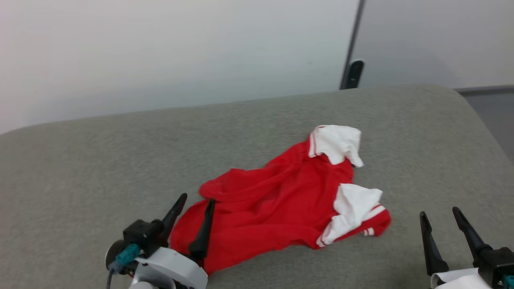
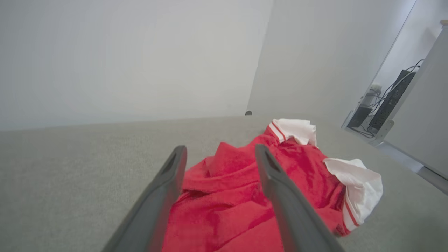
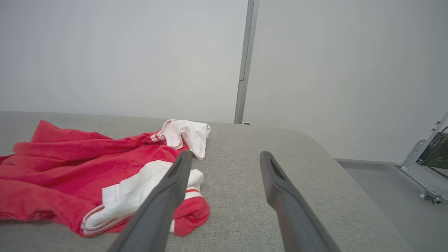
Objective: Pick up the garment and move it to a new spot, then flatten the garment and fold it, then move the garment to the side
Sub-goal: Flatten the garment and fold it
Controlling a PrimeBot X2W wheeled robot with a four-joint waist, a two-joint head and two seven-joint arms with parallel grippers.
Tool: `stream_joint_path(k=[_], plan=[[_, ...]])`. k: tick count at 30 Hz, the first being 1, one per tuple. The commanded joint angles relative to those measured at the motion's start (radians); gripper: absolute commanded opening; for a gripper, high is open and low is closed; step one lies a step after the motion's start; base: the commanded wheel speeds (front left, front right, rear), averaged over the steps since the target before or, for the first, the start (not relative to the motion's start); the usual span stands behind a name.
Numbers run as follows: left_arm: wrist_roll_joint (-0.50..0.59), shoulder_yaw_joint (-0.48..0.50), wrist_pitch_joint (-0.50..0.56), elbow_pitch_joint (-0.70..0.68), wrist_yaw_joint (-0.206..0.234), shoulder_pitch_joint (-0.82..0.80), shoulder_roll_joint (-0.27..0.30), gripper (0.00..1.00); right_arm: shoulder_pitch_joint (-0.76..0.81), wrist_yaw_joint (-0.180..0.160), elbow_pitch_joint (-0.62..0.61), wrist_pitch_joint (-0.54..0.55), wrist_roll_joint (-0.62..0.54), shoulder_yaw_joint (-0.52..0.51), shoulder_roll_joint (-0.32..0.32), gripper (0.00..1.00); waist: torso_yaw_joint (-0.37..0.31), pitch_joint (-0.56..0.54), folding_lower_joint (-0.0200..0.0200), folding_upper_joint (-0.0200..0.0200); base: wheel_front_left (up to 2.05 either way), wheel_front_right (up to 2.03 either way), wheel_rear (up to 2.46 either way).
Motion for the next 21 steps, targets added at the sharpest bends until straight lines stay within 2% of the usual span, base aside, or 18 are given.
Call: stream_joint_path(k=[1, 4, 6, 12, 13, 15, 18, 21], plan=[[-0.004, -0.001, 0.000, 0.014, -0.003, -0.018, 0.011, 1.00, -0.008, -0.001, 0.008, -0.001, 0.005, 0.006, 0.006, 1.00, -0.073, 0.020, 0.0000, 0.0000, 0.00, 0.00, 0.00], [-0.025, -0.016, 0.012, 0.054, -0.003, -0.042, 0.032, 1.00, -0.016, -0.001, 0.022, -0.001, 0.011, 0.008, 0.012, 1.00, -0.096, 0.026, 0.0000, 0.0000, 0.00, 0.00, 0.00], [-0.044, -0.028, 0.067, 0.089, -0.003, -0.073, 0.048, 1.00, -0.022, -0.001, 0.031, -0.001, 0.012, 0.010, 0.013, 1.00, -0.106, 0.030, 0.0000, 0.0000, 0.00, 0.00, 0.00], [-0.146, -0.070, 0.399, 0.171, -0.003, -0.202, 0.076, 1.00, -0.045, -0.001, 0.061, -0.001, 0.022, 0.011, 0.021, 1.00, -0.118, 0.052, 0.0000, 0.0000, 0.00, 0.00, 0.00], [-0.146, -0.070, 0.399, 0.171, -0.003, -0.202, 0.076, 1.00, -0.045, -0.001, 0.061, -0.001, 0.022, 0.011, 0.021, 1.00, -0.118, 0.052, 0.0000, 0.0000, 0.00, 0.00, 0.00], [-0.181, -0.080, 0.519, 0.193, -0.003, -0.242, 0.090, 1.00, -0.057, -0.001, 0.069, -0.001, 0.023, 0.014, 0.027, 1.00, -0.122, 0.063, 0.0000, 0.0000, 0.00, 0.00, 0.00], [-0.210, -0.095, 0.706, 0.225, 0.016, -0.299, 0.101, 1.00, -0.070, -0.001, 0.082, -0.001, 0.030, 0.016, 0.033, 1.00, -0.129, 0.077, 0.0000, 0.0000, 0.00, 0.00, 0.00], [-0.248, -0.104, 0.877, 0.239, 0.049, -0.327, 0.087, 1.00, -0.084, -0.001, 0.091, -0.001, 0.037, 0.017, 0.041, 1.00, -0.135, 0.091, 0.0000, 0.0000, 0.00, 0.00, 0.00]])
